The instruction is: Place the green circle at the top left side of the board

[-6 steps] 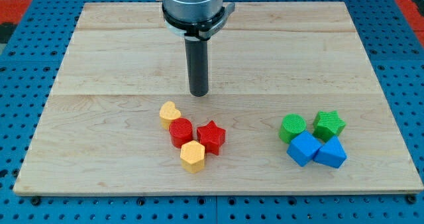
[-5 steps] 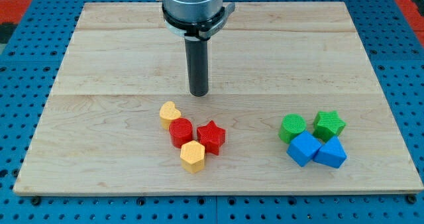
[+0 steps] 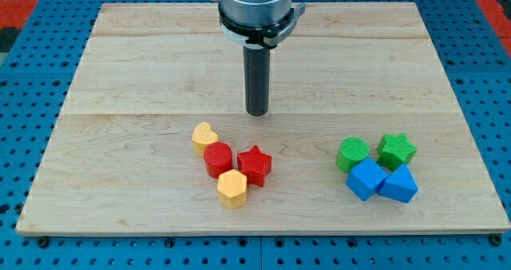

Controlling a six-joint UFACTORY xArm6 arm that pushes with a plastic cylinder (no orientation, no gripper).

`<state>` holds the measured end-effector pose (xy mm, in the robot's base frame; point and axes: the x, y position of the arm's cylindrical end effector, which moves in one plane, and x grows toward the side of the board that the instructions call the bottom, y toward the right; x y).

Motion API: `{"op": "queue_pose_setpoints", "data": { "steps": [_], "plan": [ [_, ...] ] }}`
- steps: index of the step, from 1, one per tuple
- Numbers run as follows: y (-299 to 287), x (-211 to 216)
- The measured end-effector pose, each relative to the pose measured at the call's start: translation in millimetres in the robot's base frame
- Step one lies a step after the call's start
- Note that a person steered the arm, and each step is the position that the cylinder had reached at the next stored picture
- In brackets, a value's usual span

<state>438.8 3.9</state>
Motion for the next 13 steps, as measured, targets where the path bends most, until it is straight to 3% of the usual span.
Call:
{"op": "queue_pose_setpoints", "data": {
  "steps": [2, 3, 7, 8, 9, 13],
  "plan": [
    [130, 4],
    [199, 32],
    [227, 32],
    [267, 42],
    [278, 77],
    [91, 86]
  ]
}}
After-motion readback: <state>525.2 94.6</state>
